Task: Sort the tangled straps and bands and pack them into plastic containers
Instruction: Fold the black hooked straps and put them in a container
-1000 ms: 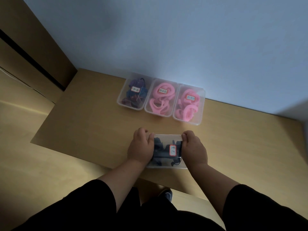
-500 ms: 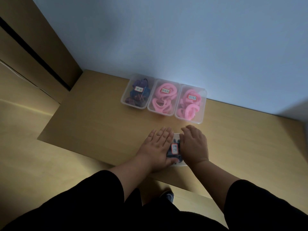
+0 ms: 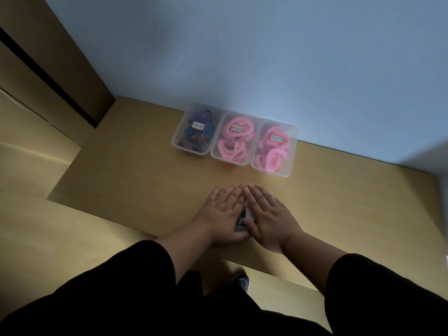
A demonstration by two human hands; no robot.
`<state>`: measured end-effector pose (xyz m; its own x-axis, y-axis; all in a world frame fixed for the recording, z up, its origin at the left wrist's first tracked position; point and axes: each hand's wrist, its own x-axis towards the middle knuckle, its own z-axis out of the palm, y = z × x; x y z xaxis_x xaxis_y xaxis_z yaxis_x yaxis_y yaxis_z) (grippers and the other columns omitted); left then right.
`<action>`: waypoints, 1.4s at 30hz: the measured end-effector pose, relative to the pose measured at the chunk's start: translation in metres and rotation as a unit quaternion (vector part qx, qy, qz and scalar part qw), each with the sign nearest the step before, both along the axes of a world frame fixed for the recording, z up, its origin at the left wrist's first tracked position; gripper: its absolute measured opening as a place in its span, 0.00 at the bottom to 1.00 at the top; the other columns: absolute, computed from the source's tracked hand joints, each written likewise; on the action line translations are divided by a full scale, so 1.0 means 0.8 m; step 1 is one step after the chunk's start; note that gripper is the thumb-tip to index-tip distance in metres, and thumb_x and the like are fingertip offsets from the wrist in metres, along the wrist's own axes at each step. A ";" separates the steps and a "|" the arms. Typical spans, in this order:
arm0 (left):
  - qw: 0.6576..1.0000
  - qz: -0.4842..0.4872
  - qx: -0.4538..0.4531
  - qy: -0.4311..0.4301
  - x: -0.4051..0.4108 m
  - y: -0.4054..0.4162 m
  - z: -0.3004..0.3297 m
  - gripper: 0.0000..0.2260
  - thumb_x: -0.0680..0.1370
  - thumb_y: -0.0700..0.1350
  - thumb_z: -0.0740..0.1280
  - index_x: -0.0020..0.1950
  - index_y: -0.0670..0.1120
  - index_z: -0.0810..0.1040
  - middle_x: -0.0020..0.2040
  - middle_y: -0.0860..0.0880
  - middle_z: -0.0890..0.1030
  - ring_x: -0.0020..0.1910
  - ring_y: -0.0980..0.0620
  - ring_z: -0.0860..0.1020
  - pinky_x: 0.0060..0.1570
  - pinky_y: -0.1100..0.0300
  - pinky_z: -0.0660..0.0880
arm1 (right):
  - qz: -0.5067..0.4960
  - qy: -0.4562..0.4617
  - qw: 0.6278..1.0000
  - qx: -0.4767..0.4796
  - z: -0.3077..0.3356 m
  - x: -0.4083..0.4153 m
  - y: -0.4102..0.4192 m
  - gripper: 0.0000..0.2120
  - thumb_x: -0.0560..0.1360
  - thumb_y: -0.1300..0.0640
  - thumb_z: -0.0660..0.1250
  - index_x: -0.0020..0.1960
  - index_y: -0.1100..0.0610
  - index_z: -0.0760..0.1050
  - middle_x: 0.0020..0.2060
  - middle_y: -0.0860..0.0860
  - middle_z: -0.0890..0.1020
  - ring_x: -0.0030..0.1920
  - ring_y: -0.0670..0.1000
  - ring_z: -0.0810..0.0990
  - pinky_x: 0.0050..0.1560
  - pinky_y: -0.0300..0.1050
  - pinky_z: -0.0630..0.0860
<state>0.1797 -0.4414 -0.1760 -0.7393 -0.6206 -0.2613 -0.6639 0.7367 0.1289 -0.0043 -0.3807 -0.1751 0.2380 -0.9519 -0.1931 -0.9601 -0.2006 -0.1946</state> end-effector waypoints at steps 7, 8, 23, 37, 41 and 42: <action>0.996 0.016 -0.013 0.084 0.017 0.000 -0.001 0.37 0.76 0.62 0.48 0.80 0.42 0.57 0.81 0.43 0.54 0.80 0.46 0.55 0.77 0.51 0.45 | -0.007 0.055 0.998 0.038 0.012 0.008 -0.002 0.37 0.80 0.33 0.40 0.81 0.54 0.38 0.80 0.51 0.39 0.79 0.51 0.34 0.78 0.56 0.36; 0.996 0.044 -0.006 0.075 0.020 0.002 0.000 0.37 0.76 0.61 0.44 0.81 0.43 0.53 0.82 0.45 0.48 0.81 0.46 0.50 0.78 0.51 0.42 | -0.008 0.065 0.997 0.048 0.014 0.008 -0.002 0.37 0.80 0.33 0.40 0.81 0.53 0.36 0.79 0.51 0.36 0.79 0.52 0.32 0.78 0.56 0.34; 0.874 0.411 0.184 0.185 0.077 0.024 0.019 0.13 0.81 0.55 0.62 0.53 0.46 0.77 0.52 0.45 0.80 0.53 0.44 0.79 0.54 0.51 0.77 | -0.298 -0.054 0.953 0.002 0.041 0.014 0.028 0.28 0.83 0.40 0.51 0.77 0.55 0.61 0.72 0.55 0.69 0.70 0.57 0.70 0.69 0.55 0.69; 0.654 0.473 0.479 0.346 0.118 0.006 0.027 0.03 0.78 0.38 0.69 0.47 0.40 0.76 0.38 0.42 0.83 0.34 0.47 0.83 0.34 0.52 0.81 | -0.353 -0.224 0.907 0.049 0.059 0.063 -0.010 0.21 0.82 0.56 0.61 0.74 0.57 0.67 0.61 0.56 0.79 0.58 0.55 0.79 0.56 0.47 0.75; 0.611 0.472 0.513 0.374 0.155 -0.007 0.030 0.04 0.78 0.35 0.68 0.52 0.38 0.76 0.40 0.42 0.84 0.35 0.48 0.83 0.33 0.55 0.82 | -0.350 -0.256 0.900 0.043 0.069 0.102 -0.045 0.22 0.81 0.56 0.62 0.74 0.58 0.67 0.63 0.55 0.78 0.58 0.53 0.77 0.56 0.46 0.75; 0.600 0.478 0.512 0.386 0.166 -0.012 0.030 0.04 0.78 0.34 0.68 0.52 0.38 0.76 0.40 0.42 0.84 0.35 0.48 0.83 0.34 0.56 0.82 | -0.346 -0.261 0.900 0.043 0.071 0.114 -0.055 0.22 0.81 0.56 0.62 0.74 0.58 0.67 0.63 0.56 0.78 0.59 0.54 0.77 0.55 0.45 0.74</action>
